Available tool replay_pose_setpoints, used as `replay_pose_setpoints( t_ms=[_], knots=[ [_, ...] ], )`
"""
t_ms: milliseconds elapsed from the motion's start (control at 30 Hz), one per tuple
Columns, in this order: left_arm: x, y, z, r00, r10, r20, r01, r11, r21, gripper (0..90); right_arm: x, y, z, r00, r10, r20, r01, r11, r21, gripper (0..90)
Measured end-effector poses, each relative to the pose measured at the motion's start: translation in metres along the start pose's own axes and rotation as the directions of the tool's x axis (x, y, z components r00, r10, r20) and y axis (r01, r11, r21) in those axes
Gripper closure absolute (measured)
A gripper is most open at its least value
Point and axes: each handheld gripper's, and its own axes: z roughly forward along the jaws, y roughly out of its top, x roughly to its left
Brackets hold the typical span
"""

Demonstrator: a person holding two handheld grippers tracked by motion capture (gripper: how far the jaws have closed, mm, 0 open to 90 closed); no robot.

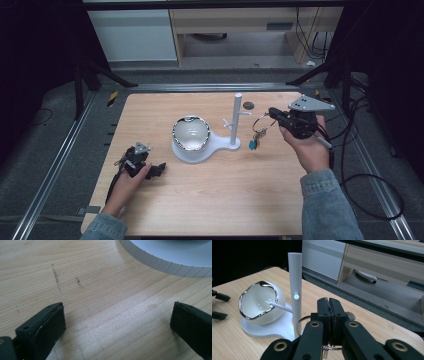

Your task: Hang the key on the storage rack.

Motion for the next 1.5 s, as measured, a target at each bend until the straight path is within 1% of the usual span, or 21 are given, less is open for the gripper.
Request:
replay_pose_setpoints(
  t_ms=[567, 1033, 1500],
  knots=[
    [0.0, 0.0, 0.0, 1.0, 0.0, -0.001, 0.0, 1.0, 0.002, 0.0, 0.004, 0.015, 0.002, 0.9998, -0.016, -0.011, 0.016, 1.0, -0.015, 88.9],
    [0.0, 0.0, 0.0, 1.0, 0.0, -0.001, 0.0, 1.0, 0.002, 0.0, 0.008, 0.02, 0.005, 0.9997, -0.017, -0.019, 0.016, 0.999, -0.027, 88.9],
    [0.0, 0.0, 0.0, 1.0, 0.0, -0.001, 0.0, 1.0, 0.002, 0.0, 0.017, 0.026, 0.014, 0.9989, -0.025, -0.04, 0.024, 0.999, -0.035, 88.8]
  ],
)
